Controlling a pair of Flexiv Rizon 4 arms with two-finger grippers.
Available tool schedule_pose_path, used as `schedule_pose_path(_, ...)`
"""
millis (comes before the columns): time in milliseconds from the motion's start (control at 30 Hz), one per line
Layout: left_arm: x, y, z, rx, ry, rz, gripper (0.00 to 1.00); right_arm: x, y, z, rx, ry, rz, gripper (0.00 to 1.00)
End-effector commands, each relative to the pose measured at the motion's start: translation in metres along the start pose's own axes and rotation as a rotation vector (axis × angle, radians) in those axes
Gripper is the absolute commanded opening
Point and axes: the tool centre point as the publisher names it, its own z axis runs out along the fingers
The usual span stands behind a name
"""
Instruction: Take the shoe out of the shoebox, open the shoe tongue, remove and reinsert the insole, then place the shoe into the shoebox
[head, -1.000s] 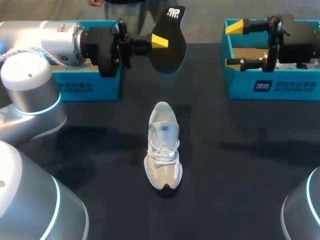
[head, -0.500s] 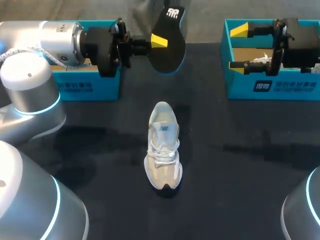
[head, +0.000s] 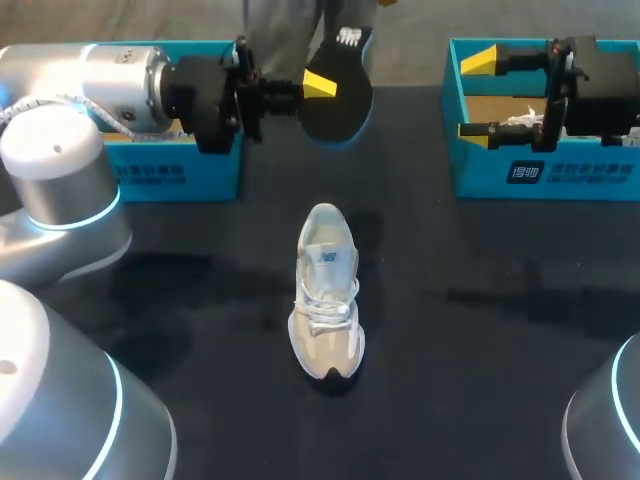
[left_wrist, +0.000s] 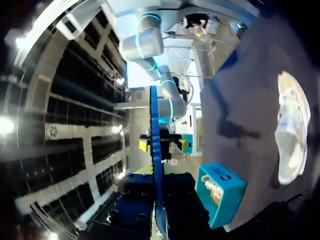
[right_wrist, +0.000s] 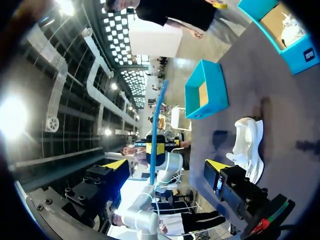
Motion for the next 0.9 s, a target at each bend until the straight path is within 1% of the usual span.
schedule_pose_path(33, -0.007, -0.005, -0.001, 0.006, 0.007, -0.212, 0.00, 0.000, 0.000, 0.002, -0.002, -0.001, 0.001, 1.00)
schedule_pose_path(67, -0.008, -0.006, -0.002, 0.003, -0.012, -0.248, 0.00, 0.000, 0.000, 0.002, -0.002, -0.001, 0.001, 1.00)
schedule_pose_path(100, -0.008, -0.005, -0.003, -0.008, 0.004, -0.354, 0.00, 0.000, 0.000, 0.002, -0.002, -0.001, 0.001, 1.00)
schedule_pose_path(133, -0.008, -0.006, -0.005, -0.002, -0.012, -0.370, 0.00, 0.000, 0.000, 0.002, -0.002, -0.001, 0.001, 1.00)
schedule_pose_path(167, -0.008, -0.006, -0.006, -0.021, -0.002, -0.426, 0.00, 0.000, 0.000, 0.002, -0.002, -0.001, 0.001, 1.00)
schedule_pose_path(200, -0.006, -0.004, -0.008, -0.026, 0.010, -0.527, 0.00, 0.000, 0.000, 0.002, -0.002, -0.001, 0.001, 1.00)
schedule_pose_path(233, -0.006, -0.005, -0.009, -0.051, -0.007, -0.593, 0.00, 0.000, 0.000, 0.002, -0.002, -0.001, 0.001, 1.00)
schedule_pose_path(267, -0.003, -0.004, -0.010, -0.090, 0.037, -0.683, 0.00, 0.000, 0.000, 0.002, -0.002, -0.001, 0.001, 1.00)
schedule_pose_path(300, -0.002, -0.005, -0.012, -0.080, -0.004, -0.708, 0.00, 0.000, 0.000, 0.002, -0.002, -0.001, 0.001, 1.00)
schedule_pose_path(333, -0.002, -0.004, -0.013, -0.100, 0.007, -0.831, 0.00, 0.000, 0.000, 0.002, -0.002, -0.001, 0.001, 1.00)
schedule_pose_path(367, -0.001, -0.003, -0.013, -0.110, 0.023, -0.842, 0.00, 0.000, 0.000, 0.002, -0.002, -0.001, 0.001, 1.00)
schedule_pose_path(400, -0.002, -0.003, -0.015, -0.107, -0.015, -0.912, 0.00, 0.000, 0.000, 0.002, -0.002, -0.001, 0.001, 1.00)
schedule_pose_path(433, -0.003, -0.003, -0.015, -0.121, -0.008, -1.016, 0.00, 0.000, 0.000, 0.002, -0.002, -0.001, 0.001, 1.00)
schedule_pose_path(467, -0.004, -0.003, -0.016, -0.131, -0.028, -1.051, 0.00, 0.000, 0.000, 0.002, -0.002, -0.001, 0.001, 1.00)
schedule_pose_path(500, -0.003, -0.002, -0.017, -0.126, 0.019, -1.233, 0.00, 0.000, 0.000, 0.002, -0.002, -0.001, 0.001, 1.00)
schedule_pose_path(533, -0.003, -0.003, -0.017, -0.134, -0.023, -1.254, 0.00, 0.000, 0.000, 0.002, -0.002, -0.001, 0.001, 1.00)
schedule_pose_path(567, -0.004, -0.002, -0.017, -0.146, -0.039, -1.304, 0.00, 0.000, 0.000, 0.002, -0.002, -0.001, 0.001, 1.00)
schedule_pose_path(600, -0.004, -0.004, -0.017, -0.120, -0.014, -1.417, 0.00, 0.000, 0.000, 0.002, -0.002, -0.001, 0.001, 1.00)
schedule_pose_path(633, -0.005, -0.004, -0.017, -0.133, -0.060, -1.470, 0.00, 0.000, 0.000, 0.002, -0.002, -0.001, 0.001, 1.00)
schedule_pose_path(700, -0.006, -0.004, -0.016, -0.110, -0.067, -1.594, 0.00, 0.000, 0.000, 0.002, -0.002, -0.001, 0.001, 1.00)
schedule_pose_path(733, -0.007, -0.001, -0.017, -0.122, -0.124, -1.689, 0.00, 0.000, 0.000, 0.002, -0.002, -0.001, 0.001, 1.00)
schedule_pose_path(767, -0.006, 0.000, -0.018, -0.115, -0.086, -1.730, 0.00, 0.000, 0.000, 0.002, -0.002, -0.001, 0.001, 1.00)
schedule_pose_path(800, -0.005, 0.002, -0.019, -0.121, -0.130, -1.759, 0.00, 0.000, 0.000, 0.002, -0.002, -0.001, 0.001, 1.00)
schedule_pose_path(833, -0.005, 0.003, -0.019, -0.114, -0.149, -1.790, 0.00, 0.000, 0.000, 0.002, -0.002, -0.001, 0.001, 1.00)
schedule_pose_path(867, -0.003, 0.002, -0.019, -0.101, -0.141, -1.829, 0.00, 0.000, 0.000, 0.002, -0.002, -0.001, 0.001, 1.00)
schedule_pose_path(900, -0.001, 0.005, -0.020, -0.097, -0.197, -1.835, 0.00, 0.000, 0.000, 0.002, -0.002, -0.001, 0.001, 1.00)
